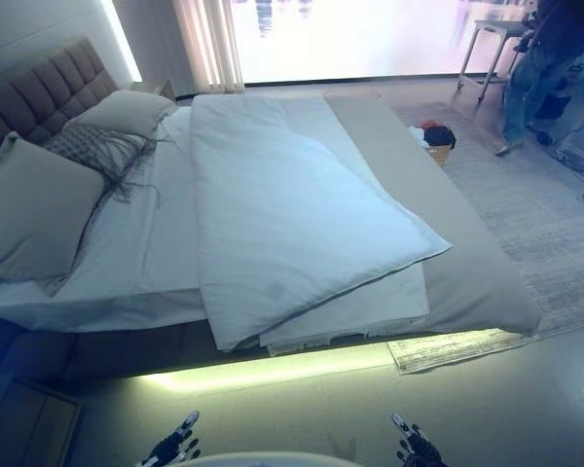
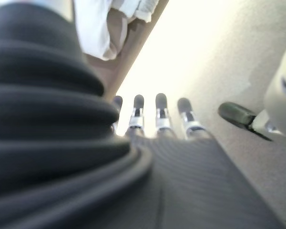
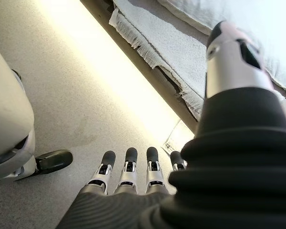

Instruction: Make the bed neatly

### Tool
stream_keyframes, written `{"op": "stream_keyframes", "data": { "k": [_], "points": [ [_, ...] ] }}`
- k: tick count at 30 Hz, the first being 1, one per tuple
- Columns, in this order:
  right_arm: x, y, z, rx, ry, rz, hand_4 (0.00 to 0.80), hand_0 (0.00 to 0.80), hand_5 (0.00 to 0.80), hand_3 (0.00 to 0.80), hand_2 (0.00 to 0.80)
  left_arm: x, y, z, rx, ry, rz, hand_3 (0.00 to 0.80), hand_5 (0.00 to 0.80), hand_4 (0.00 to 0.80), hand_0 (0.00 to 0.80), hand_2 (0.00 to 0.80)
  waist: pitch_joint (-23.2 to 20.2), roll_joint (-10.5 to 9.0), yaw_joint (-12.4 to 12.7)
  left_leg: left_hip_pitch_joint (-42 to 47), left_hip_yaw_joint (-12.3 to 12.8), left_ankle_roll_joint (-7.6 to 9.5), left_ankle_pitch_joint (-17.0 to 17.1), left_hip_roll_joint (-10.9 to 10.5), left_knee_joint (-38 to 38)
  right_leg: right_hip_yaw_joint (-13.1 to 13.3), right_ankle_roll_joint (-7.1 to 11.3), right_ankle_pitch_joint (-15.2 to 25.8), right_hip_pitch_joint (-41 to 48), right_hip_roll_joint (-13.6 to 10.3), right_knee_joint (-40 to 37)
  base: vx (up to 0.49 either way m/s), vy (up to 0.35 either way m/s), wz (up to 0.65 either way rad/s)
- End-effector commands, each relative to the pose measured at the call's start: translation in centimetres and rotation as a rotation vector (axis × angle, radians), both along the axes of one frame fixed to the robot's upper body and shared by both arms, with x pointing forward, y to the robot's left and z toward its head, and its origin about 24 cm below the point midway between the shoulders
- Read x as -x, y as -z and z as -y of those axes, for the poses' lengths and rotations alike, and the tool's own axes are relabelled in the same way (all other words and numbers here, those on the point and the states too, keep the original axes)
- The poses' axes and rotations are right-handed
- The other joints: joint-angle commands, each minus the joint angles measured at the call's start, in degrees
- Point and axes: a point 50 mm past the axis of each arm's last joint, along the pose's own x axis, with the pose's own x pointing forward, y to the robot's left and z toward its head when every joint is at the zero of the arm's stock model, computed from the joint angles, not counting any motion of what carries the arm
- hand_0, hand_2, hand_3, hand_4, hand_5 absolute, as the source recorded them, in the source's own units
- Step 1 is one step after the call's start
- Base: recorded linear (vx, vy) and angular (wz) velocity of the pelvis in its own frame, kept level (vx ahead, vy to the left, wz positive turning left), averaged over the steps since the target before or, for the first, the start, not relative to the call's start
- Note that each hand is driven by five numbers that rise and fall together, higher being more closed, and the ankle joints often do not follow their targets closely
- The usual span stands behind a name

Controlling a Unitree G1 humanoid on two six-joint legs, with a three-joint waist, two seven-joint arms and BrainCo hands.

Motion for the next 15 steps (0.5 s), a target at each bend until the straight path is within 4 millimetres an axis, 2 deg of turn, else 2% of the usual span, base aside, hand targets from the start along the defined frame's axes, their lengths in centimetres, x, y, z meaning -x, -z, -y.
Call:
{"op": "stream_keyframes", "data": {
  "k": [1,5,15],
  "points": [
    [-2.56,-0.26,-0.32,-0.007,0.01,0.035,0.0,0.0,0.0,0.0,0.0,-1.74,0.01,0.86,0.023,0.023,0.012,0.0,0.0,0.0,0.0,0.0,1.1,-1.08,0.5,0.4,-0.2,1.03,-2.3,-1.0,0.0,0.6,2.5,1.7,-0.3,-1.2,0.0,0.0,0.0,0.0],
    [-2.44,-0.19,-0.43,-0.016,0.013,0.025,0.0,0.0,0.0,0.0,0.0,-1.62,0.08,1.01,0.052,-0.022,0.014,0.0,0.0,0.0,0.0,0.0,1.2,-1.09,0.5,0.2,-0.2,1.04,-2.3,-1.1,0.0,0.4,2.56,1.8,-0.4,-1.3,0.0,0.0,0.0,0.0],
    [-2.76,-0.11,-1.21,-0.071,-0.054,0.027,0.0,0.0,0.0,0.0,0.0,-1.04,0.33,1.42,0.059,-0.006,-0.038,0.0,0.0,0.0,0.0,0.0,1.4,-1.01,0.4,0.3,-0.3,1.28,-2.4,-1.3,0.0,0.9,2.64,1.9,-0.6,-1.3,0.1,0.0,0.0,0.0]
  ]
}}
